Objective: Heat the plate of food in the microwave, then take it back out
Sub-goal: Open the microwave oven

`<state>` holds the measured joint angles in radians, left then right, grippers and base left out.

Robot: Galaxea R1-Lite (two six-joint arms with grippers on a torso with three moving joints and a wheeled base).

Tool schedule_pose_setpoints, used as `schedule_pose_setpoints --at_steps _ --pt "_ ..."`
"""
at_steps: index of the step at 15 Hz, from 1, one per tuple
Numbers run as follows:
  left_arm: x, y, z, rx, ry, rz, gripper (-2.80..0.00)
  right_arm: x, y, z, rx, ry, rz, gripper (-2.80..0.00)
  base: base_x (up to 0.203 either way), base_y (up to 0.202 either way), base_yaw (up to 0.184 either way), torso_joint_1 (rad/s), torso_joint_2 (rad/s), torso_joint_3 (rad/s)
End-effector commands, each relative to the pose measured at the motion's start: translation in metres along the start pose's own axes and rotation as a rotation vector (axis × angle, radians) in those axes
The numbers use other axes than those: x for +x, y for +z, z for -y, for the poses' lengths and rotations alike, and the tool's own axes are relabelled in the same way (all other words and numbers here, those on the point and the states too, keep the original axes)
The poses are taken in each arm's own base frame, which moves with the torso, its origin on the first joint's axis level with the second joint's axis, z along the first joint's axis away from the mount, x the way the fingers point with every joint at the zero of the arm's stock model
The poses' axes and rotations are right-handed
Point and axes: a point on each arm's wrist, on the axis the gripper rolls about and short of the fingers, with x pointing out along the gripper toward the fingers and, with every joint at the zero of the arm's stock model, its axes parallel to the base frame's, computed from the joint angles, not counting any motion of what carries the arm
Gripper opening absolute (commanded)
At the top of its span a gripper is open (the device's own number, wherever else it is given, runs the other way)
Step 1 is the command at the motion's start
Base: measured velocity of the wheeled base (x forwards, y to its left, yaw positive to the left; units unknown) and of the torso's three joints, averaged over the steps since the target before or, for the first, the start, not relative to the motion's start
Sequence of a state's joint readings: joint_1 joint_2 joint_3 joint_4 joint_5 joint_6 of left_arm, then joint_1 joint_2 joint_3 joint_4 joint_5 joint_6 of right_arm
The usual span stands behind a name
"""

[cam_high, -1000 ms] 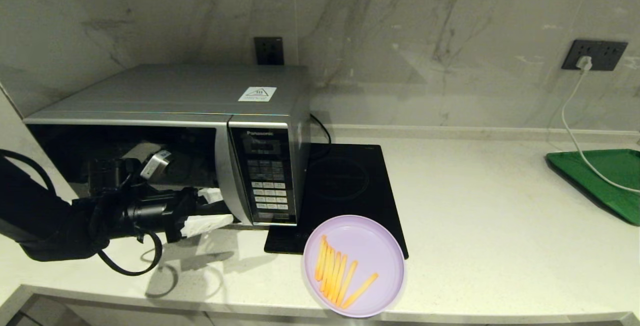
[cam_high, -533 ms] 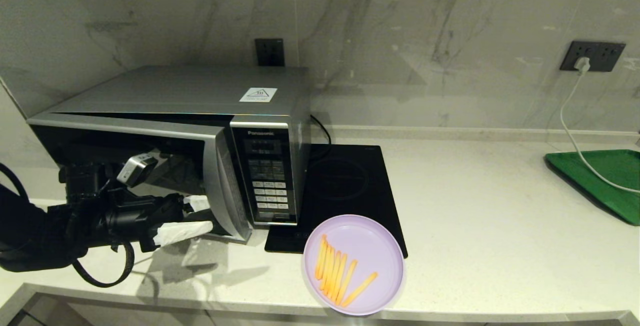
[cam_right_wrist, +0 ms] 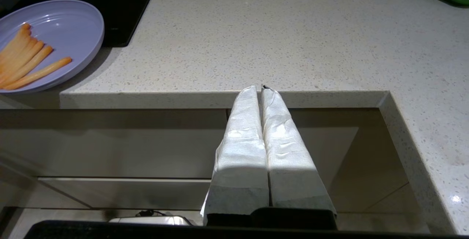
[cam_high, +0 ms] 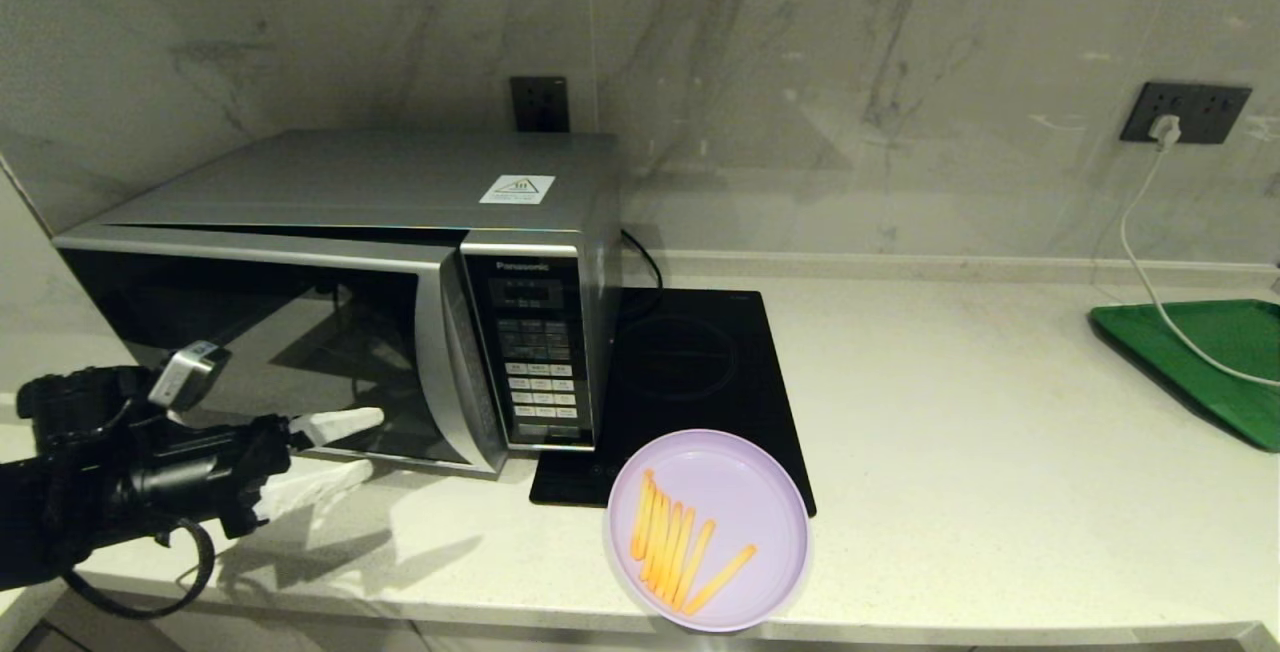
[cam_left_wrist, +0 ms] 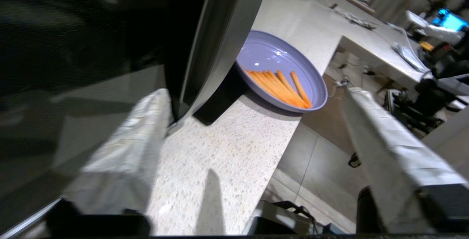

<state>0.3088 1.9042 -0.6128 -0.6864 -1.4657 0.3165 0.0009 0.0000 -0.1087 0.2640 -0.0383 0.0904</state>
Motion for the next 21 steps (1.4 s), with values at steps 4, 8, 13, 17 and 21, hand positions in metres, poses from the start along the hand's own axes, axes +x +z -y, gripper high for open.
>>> schedule_pose_setpoints --at_steps 4,8,13,17,21 --pt "-0.031 0.041 0.062 0.199 0.101 0.039 -2.8 0.0 0.0 0.0 -0.001 0.0 -0.002 -2.8 0.0 0.0 0.0 0.0 0.0 0.0" --pt "0.0 0.118 0.11 0.308 0.28 0.054 -2.8 0.0 0.0 0.0 -0.001 0.0 -0.003 -2.8 0.0 0.0 0.0 0.0 0.0 0.0" --pt "0.053 0.208 0.138 0.224 0.632 0.137 -2.8 0.0 0.0 0.0 0.0 0.0 -0.001 -2.8 0.0 0.0 0.0 0.0 0.0 0.0" --pt "0.089 0.206 0.11 0.155 0.808 0.007 -2.8 0.0 0.0 0.0 0.0 0.0 -0.002 -2.8 0.0 0.0 0.0 0.0 0.0 0.0" --pt "0.102 0.196 0.104 0.133 0.845 -0.084 -2.8 0.0 0.0 0.0 0.0 0.0 -0.003 -2.8 0.0 0.0 0.0 0.0 0.0 0.0"
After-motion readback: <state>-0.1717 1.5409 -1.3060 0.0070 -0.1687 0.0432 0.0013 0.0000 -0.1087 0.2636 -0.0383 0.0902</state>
